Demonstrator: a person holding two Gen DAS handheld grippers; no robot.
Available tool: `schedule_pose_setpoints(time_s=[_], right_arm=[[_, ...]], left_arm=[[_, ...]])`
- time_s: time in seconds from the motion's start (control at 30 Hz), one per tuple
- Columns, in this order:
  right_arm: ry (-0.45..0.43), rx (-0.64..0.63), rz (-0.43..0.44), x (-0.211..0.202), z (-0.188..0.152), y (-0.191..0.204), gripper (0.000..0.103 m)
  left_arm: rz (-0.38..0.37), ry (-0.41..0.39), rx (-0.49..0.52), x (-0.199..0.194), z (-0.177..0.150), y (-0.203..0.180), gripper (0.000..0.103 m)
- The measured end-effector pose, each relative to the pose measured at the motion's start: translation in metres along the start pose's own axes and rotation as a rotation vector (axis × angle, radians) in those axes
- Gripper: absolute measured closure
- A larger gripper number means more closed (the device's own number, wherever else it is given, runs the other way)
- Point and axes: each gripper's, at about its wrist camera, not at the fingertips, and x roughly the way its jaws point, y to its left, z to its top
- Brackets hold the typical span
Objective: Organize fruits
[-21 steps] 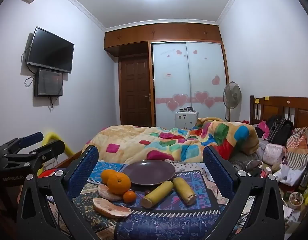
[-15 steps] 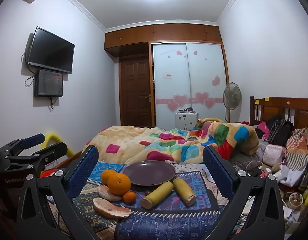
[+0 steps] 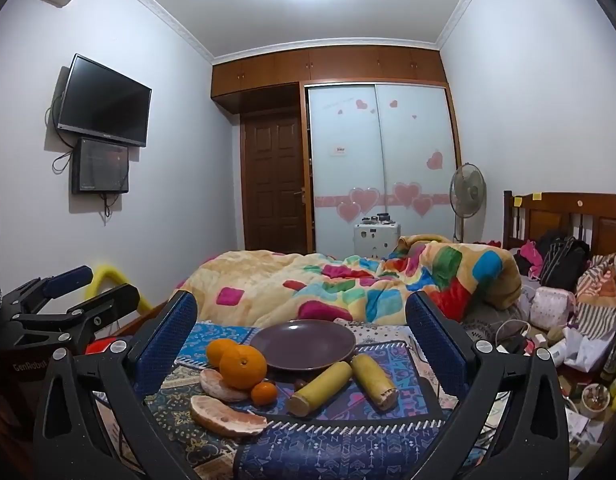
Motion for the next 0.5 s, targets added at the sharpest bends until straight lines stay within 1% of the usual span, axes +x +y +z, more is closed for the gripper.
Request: schedule_pose_setpoints(time_s=[0.5], right_arm=[[-0.005,-0.003,0.003,-0.0003,-0.0002,0.001,0.0]], left_arm=[[-0.003,0.005,0.0,0.0013,-0.0031,-0.0022,0.0]])
